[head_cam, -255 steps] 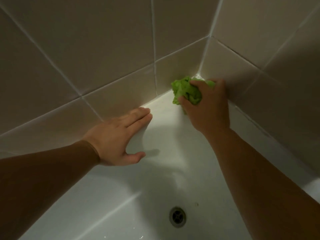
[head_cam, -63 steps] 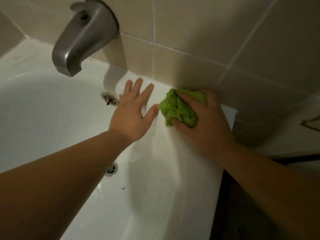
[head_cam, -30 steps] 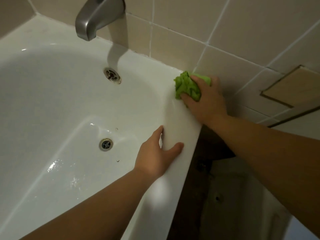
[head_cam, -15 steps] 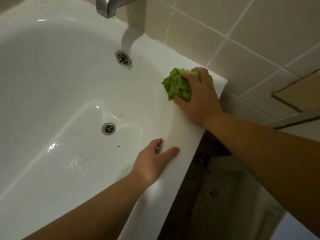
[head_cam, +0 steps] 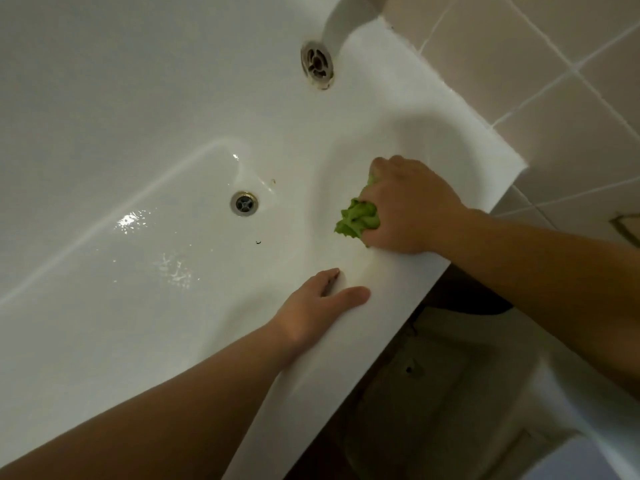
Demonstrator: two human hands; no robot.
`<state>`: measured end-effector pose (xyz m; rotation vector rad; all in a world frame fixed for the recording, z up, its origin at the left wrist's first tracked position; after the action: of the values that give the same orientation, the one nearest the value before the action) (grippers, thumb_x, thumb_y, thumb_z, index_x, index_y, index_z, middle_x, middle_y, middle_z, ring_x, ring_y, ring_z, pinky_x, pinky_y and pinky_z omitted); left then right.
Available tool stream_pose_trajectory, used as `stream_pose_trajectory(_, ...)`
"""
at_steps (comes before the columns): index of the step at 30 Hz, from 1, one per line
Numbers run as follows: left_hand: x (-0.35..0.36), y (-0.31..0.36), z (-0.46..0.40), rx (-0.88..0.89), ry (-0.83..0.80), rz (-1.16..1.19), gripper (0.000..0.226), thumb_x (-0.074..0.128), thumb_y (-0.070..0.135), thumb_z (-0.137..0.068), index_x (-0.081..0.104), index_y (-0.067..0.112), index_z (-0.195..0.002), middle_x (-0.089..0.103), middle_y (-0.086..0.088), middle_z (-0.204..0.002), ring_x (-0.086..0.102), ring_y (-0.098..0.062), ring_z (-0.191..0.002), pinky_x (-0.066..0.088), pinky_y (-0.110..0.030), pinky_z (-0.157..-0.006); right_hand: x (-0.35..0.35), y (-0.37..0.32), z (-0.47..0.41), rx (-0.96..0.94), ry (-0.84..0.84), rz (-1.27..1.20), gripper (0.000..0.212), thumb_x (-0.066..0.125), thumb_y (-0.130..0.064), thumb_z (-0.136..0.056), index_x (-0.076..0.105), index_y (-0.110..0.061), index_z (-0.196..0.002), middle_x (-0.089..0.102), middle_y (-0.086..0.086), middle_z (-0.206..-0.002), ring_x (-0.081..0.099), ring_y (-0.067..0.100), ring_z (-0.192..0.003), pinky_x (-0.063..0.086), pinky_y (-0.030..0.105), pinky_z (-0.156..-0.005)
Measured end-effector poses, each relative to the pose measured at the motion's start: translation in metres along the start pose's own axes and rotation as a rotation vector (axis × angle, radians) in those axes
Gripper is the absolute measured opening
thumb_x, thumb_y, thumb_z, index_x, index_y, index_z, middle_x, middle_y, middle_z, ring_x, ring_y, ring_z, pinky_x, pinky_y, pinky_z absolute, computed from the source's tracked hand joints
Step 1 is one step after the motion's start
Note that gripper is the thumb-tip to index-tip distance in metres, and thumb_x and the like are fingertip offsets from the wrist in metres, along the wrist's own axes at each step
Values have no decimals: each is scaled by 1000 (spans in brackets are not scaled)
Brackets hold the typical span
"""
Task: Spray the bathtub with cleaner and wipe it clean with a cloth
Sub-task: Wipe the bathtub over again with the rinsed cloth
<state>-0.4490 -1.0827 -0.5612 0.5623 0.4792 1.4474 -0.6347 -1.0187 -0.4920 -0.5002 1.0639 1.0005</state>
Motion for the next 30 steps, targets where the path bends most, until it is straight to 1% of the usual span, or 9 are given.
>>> stream_pose_trajectory(5, -1, -10, -4, -39, -21, 12, 105, 53, 85, -62, 37, 40, -155, 47, 12, -151, 53, -14, -126, 41, -40, -113, 5, -17, -7, -130, -356, -13, 64, 46, -73, -84, 59, -32, -130, 47, 0, -121, 48, 21, -110, 48, 43, -93)
stream_pose_trajectory(8, 0, -15, -7, -63, -45, -3, 115, 49, 95, -55, 34, 42, -156, 45, 12, -153, 52, -13, -127, 41, -42, -114, 6, -11, -22, -147, -461, 44, 66, 47, -75, -83, 55, -34, -134, 46, -1, -124, 48, 19, -110, 50, 43, -91)
stream_pose_trajectory(11, -1, -22, -9, -83, -51, 19, 120, 48, 98, -50, 32, 44, -156, 44, 13, -154, 51, -14, -130, 40, -45, -115, 20, -22, -39, -119, -538, 129, 63, 47, -71, -86, 56, -33, -136, 45, 2, -127, 49, 24, -116, 51, 46, -91)
stream_pose_trajectory(15, -5, -37, -9, -80, -55, 10, 121, 47, 100, -52, 30, 42, -157, 43, 14, -155, 49, -12, -131, 39, -40, -114, 39, -46, -34, -171, -718, -21, 63, 48, -73, -88, 50, -37, -139, 43, 0, -128, 50, 24, -115, 49, 46, -95)
stream_pose_trajectory(18, -9, -54, -9, -77, -67, 10, 117, 46, 99, -54, 29, 45, -157, 36, 16, -160, 41, -11, -141, 31, -39, -120, 35, -37, -30, -179, -765, -87, 69, 51, -79, -84, 45, -43, -142, 40, -7, -124, 50, 19, -110, 49, 43, -94)
stream_pose_trajectory(22, -21, -86, -12, -104, -27, 23, 106, 50, 96, -66, 33, 43, -157, 29, 15, -165, 30, -9, -149, 22, -33, -124, 63, -46, -61, -124, -792, 62, 69, 52, -71, -89, 46, -33, -146, 39, 6, -135, 49, 28, -121, 47, 47, -102)
stream_pose_trajectory(25, -26, -112, -15, -150, 4, 45, 93, 55, 85, -78, 36, 40, -157, 28, 13, -166, 29, -11, -151, 20, -31, -124, 90, -71, -65, -118, -844, 9, 76, 53, -74, -88, 42, -33, -151, 36, 9, -141, 49, 32, -124, 47, 48, -104)
stream_pose_trajectory(27, -29, -125, -17, -165, 16, 29, 84, 56, 79, -85, 36, 39, -157, 28, 12, -166, 28, -12, -152, 19, -31, -125, 85, -74, -53, -158, -867, -92, 77, 54, -77, -86, 42, -35, -150, 37, 4, -136, 51, 28, -120, 47, 44, -103)
stream_pose_trajectory(30, -33, -143, -17, -189, 40, 16, 80, 57, 74, -89, 37, 37, -157, 29, 10, -166, 27, -11, -152, 18, -29, -123, 61, -58, -38, -186, -892, -189, 73, 56, -79, -82, 46, -41, -144, 38, -9, -120, 51, 19, -111, 46, 39, -98)
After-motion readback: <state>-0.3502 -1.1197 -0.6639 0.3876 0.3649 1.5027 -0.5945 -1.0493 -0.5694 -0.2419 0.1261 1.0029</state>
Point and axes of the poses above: each hand's wrist, its own z-axis away from the middle knuckle, its own x-axis out of the palm, y = z × x, the point moved 5 cm from there along -z, towards the middle knuckle
